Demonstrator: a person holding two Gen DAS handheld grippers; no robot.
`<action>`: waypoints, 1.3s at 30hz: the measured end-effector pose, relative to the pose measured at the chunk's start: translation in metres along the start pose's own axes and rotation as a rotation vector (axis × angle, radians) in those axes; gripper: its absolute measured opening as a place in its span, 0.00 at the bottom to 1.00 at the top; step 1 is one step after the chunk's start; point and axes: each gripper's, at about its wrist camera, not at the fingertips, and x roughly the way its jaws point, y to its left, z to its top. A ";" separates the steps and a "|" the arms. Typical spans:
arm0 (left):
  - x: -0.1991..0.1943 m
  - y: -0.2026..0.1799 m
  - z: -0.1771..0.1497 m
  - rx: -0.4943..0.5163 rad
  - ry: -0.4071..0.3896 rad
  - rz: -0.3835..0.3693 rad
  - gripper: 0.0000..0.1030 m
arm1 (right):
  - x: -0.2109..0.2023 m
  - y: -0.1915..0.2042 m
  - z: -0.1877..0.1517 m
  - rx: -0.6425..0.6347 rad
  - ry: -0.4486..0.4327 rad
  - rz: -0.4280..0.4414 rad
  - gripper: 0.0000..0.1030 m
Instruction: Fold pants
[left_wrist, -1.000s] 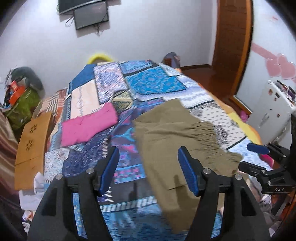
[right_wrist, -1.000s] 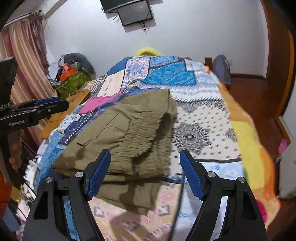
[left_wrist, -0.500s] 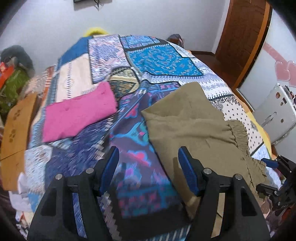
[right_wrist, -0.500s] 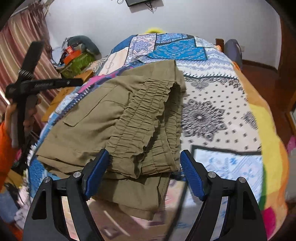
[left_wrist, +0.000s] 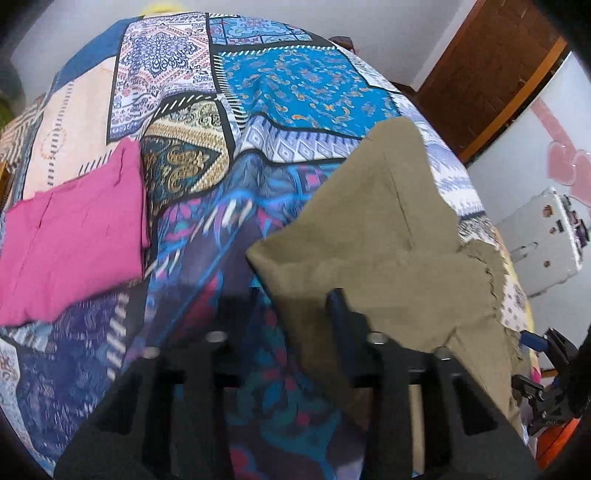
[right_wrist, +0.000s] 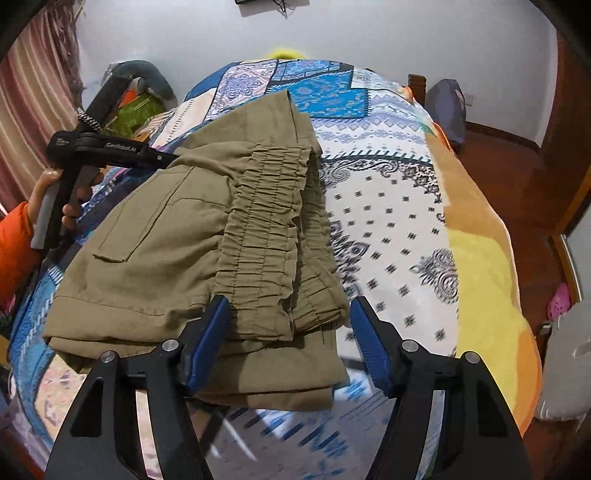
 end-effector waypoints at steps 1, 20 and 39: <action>0.002 -0.001 0.002 0.000 -0.005 0.003 0.20 | 0.002 -0.002 0.001 -0.001 0.000 -0.003 0.62; -0.113 -0.020 -0.123 0.026 -0.141 0.226 0.05 | -0.028 0.006 0.005 0.079 -0.068 0.004 0.58; -0.178 0.038 -0.199 -0.082 -0.115 0.276 0.07 | -0.036 0.047 -0.018 0.049 -0.052 -0.002 0.56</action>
